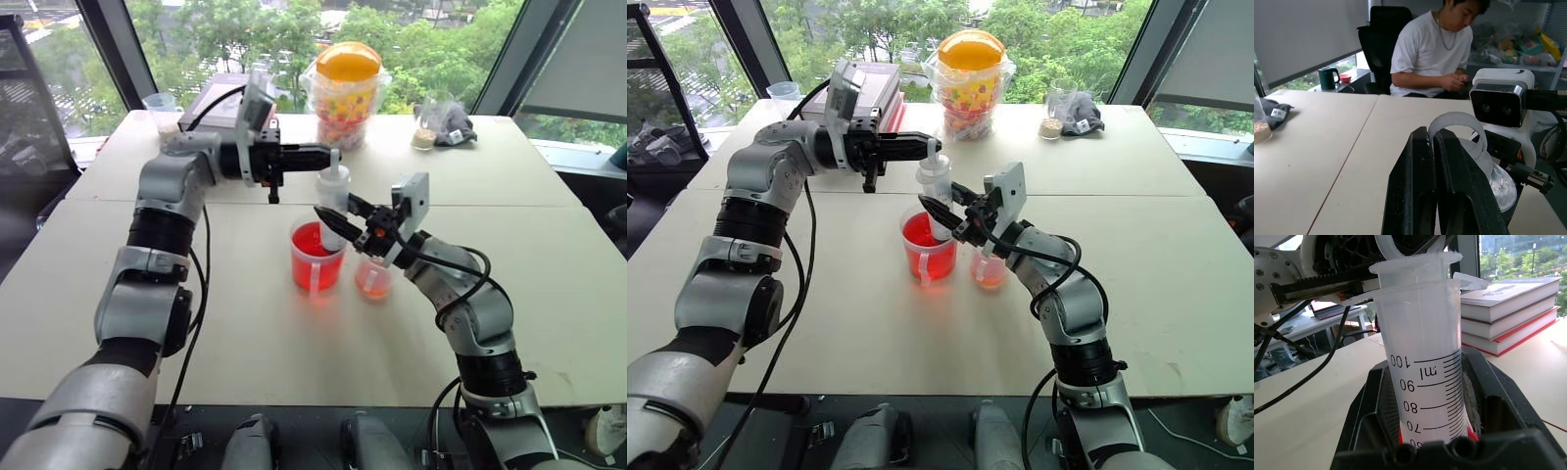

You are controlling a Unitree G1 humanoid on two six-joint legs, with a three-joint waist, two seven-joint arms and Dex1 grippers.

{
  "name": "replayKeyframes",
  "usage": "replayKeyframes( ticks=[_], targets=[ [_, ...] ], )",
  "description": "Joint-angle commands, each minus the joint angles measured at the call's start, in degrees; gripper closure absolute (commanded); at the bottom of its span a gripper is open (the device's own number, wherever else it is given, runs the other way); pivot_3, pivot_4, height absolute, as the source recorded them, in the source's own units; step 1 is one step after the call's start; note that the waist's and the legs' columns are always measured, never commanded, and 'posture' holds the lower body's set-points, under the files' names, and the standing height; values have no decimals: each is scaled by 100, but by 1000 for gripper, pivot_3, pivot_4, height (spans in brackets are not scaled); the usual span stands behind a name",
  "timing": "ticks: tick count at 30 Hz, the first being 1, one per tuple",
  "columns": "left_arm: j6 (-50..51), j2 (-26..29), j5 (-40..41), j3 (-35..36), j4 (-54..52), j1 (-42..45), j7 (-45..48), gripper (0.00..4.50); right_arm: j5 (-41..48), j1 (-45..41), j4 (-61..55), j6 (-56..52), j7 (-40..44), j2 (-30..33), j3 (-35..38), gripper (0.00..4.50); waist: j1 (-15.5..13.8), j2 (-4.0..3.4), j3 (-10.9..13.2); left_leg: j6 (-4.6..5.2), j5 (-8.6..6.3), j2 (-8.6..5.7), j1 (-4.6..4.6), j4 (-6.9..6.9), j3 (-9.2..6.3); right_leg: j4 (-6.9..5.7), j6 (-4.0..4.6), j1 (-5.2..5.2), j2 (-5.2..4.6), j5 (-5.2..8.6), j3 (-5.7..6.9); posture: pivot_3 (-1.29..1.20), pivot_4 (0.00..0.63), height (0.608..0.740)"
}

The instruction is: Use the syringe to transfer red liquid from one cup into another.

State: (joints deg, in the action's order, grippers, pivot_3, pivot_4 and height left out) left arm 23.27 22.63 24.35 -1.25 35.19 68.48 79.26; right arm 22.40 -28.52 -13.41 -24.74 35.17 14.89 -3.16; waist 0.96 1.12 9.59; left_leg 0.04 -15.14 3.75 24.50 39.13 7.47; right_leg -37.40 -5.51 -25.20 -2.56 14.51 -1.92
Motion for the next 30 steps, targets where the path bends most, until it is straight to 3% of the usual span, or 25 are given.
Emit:
replayKeyframes(
  ticks=[1,30],
  targets=[
    [-8,44,109,261,-157,322,-172,4479,139,-77,-235,12,221,29,-152,3106,0,0,0,0,0,0,0,0,0,0,0,0,0,0,0,0,150,740],
    [-238,113,138,547,107,581,-388,4479,269,37,-329,-252,322,71,-328,3106,-2,0,0,0,0,0,0,0,0,1,0,0,0,0,0,0,150,740]
  ],
)
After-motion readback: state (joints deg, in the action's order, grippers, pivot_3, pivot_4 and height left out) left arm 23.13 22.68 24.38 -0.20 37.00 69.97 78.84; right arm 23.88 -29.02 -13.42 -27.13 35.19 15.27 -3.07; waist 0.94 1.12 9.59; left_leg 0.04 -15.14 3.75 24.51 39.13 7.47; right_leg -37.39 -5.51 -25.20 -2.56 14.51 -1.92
